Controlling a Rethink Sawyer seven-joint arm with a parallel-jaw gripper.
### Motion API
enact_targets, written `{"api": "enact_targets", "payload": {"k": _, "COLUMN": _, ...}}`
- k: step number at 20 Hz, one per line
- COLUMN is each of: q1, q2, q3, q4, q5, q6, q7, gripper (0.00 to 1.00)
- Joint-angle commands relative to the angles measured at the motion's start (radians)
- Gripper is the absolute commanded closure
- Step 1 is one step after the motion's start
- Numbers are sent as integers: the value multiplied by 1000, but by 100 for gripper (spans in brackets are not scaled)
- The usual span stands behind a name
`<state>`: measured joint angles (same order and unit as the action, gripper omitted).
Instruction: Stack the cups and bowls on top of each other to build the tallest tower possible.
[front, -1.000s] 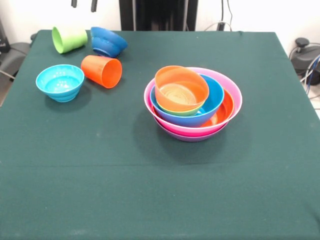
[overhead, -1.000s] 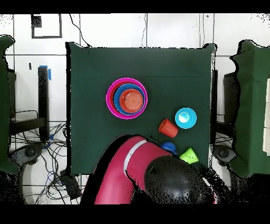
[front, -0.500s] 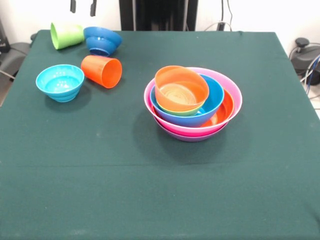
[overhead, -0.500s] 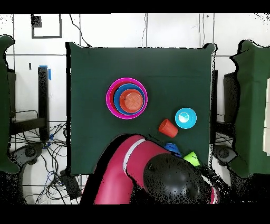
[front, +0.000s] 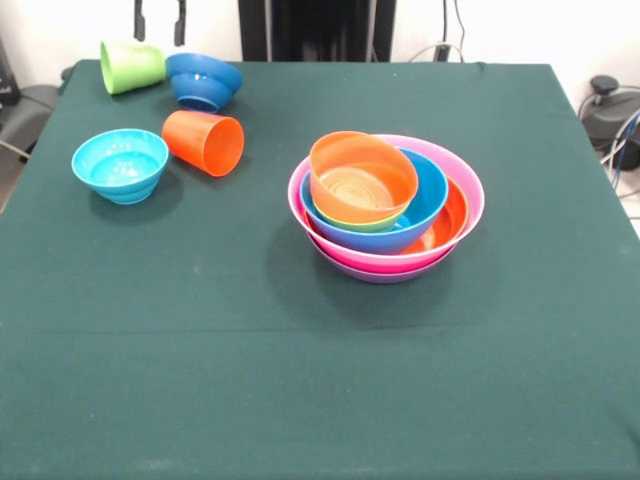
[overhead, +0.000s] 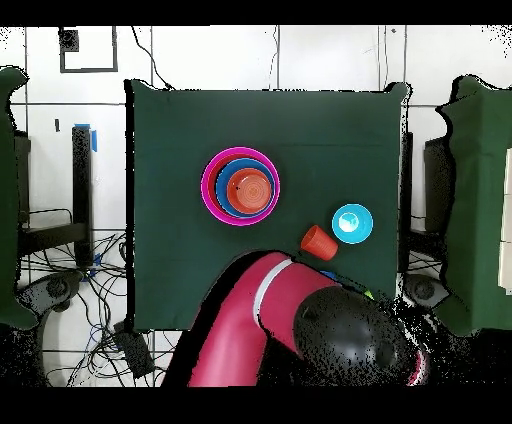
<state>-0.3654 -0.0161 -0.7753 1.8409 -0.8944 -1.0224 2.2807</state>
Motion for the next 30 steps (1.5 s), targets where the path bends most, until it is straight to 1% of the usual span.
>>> {"api": "enact_targets", "payload": {"k": 1, "q1": -12, "q2": 56, "q3": 199, "q4": -201, "q5": -59, "q6": -31, "q7": -79, "gripper": 0}}
{"api": "enact_targets", "payload": {"k": 12, "q1": -5, "q2": 44, "q3": 201, "q4": -226, "q5": -106, "q6": -6, "q7": -56, "gripper": 0}}
{"api": "enact_targets", "payload": {"k": 30, "q1": -6, "q2": 38, "q3": 204, "q4": -213, "q5": -106, "q6": 0, "q7": -57, "gripper": 0}}
